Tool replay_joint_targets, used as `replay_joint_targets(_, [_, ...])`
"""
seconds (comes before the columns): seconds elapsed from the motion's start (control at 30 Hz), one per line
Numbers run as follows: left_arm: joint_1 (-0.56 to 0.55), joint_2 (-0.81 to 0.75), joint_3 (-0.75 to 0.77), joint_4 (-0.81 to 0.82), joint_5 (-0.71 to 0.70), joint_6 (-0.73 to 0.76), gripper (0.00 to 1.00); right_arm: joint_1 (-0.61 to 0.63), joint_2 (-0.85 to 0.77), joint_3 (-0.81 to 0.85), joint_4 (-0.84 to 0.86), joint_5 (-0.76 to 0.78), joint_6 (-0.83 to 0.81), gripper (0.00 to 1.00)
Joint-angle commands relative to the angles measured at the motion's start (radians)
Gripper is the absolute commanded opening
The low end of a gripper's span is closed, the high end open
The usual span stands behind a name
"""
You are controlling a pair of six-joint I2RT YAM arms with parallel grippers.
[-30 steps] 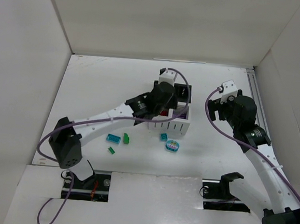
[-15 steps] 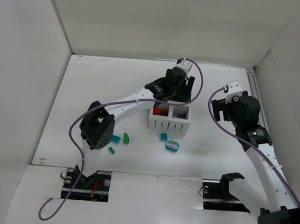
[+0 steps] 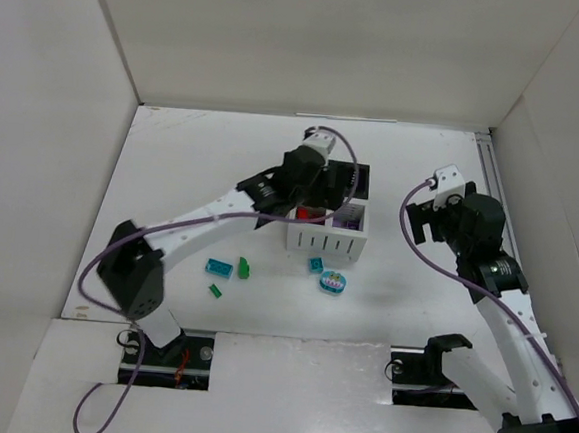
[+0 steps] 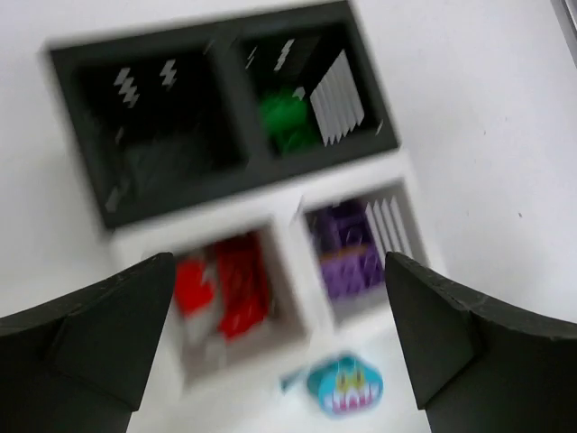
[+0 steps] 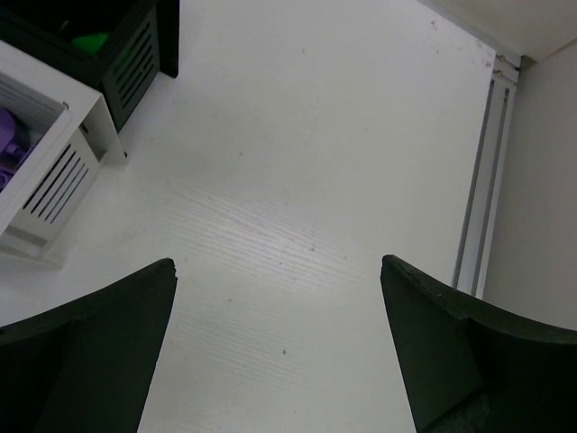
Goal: Sort the legos into containers by color
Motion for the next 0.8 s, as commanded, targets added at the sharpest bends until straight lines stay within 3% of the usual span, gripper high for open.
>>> replay_joint_targets(0.0, [0.001,-0.289,-0.202,-0.085,-0.106,-0.195,1.00,-0.006,-0.011,-0.027,-0.008,-0.043,-0.028,0.99])
replay_joint_targets(0.1, [0.001,-0.465,-0.398,-0.199,-0.185,-0.416,1.00,-0.016,-0.011,-0.036,0.001,-0.055,-0.037,0.99])
replay_joint_targets(0.3, [0.001,-0.628,-0.656,-0.278,-0.206,-0.593,0.98,-0.016,0.000,-0.069,0.001,-0.064,-0.046,0.99])
replay_joint_targets(0.4, [0.001,-0.616,-0.694,-0.278,-0.206,-0.619,0.92,-0.025,0.018,-0.069,0.011,-0.073,-0.046,0.99])
replay_joint_targets(0.5, [0.001,-0.570,-0.704,-0.278,-0.218,-0.628,0.79,-0.025,0.018,-0.069,0.011,-0.073,-0.046,0.99])
replay_joint_targets(0.77, [0.001,-0.444,-0.722,-0.264,-0.253,-0.654,0.68,-0.025,0.018,-0.069,-0.009,-0.073,-0.046,0.99])
